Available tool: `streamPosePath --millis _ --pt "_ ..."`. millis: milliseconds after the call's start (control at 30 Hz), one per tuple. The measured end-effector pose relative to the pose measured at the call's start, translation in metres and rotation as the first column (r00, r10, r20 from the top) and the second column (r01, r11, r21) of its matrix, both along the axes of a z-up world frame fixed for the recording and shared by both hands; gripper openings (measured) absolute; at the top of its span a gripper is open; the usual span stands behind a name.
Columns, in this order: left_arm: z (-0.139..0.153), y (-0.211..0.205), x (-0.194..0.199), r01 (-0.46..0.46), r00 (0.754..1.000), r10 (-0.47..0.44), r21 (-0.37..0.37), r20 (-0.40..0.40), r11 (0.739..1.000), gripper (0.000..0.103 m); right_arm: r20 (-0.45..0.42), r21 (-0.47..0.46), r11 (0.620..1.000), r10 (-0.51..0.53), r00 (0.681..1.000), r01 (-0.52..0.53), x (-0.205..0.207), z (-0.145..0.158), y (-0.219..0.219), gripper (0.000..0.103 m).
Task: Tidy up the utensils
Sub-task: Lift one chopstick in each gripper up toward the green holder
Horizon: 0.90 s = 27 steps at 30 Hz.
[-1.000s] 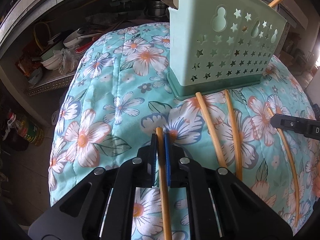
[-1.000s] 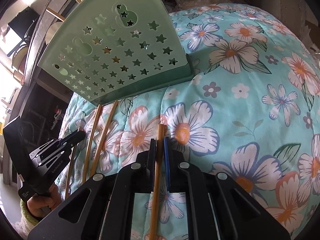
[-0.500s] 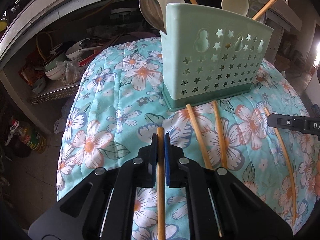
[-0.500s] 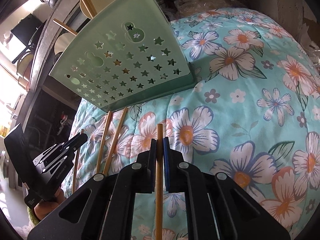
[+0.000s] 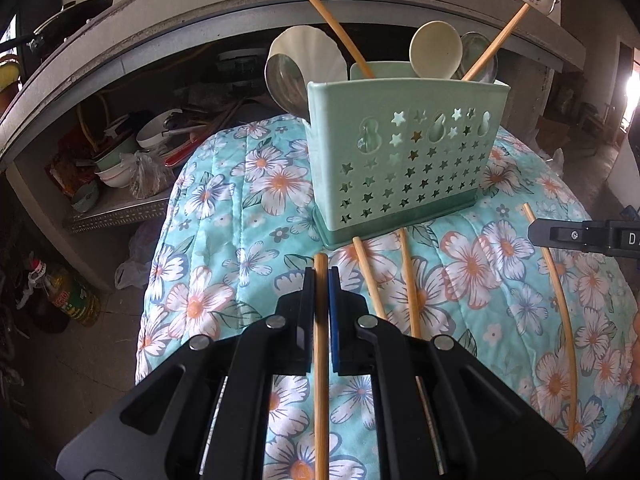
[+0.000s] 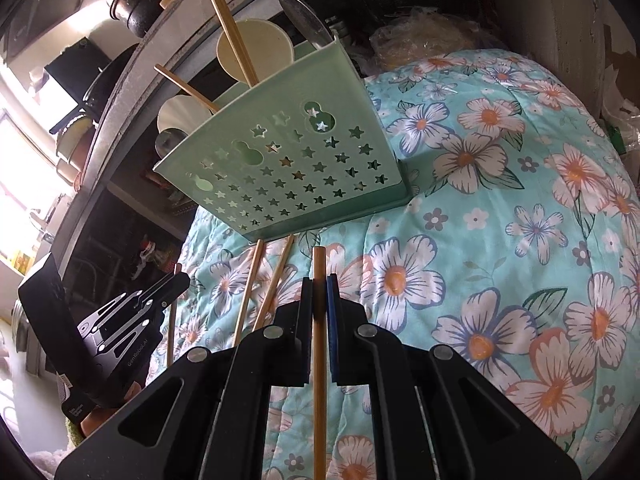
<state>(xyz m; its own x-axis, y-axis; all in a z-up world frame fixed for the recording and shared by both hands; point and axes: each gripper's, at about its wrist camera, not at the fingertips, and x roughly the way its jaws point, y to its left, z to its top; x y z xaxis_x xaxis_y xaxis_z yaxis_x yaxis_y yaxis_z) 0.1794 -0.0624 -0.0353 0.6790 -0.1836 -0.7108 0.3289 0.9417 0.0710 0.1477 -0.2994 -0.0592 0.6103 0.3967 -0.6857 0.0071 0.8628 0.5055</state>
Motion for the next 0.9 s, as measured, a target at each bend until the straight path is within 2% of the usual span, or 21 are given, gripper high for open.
streamPosePath --millis 900 --pt "0.036 -0.023 -0.032 0.05 0.995 -0.053 0.035 0.09 0.998 0.006 0.143 0.061 0.998 -0.03 0.989 0.021 -0.043 0.038 -0.022 0.007"
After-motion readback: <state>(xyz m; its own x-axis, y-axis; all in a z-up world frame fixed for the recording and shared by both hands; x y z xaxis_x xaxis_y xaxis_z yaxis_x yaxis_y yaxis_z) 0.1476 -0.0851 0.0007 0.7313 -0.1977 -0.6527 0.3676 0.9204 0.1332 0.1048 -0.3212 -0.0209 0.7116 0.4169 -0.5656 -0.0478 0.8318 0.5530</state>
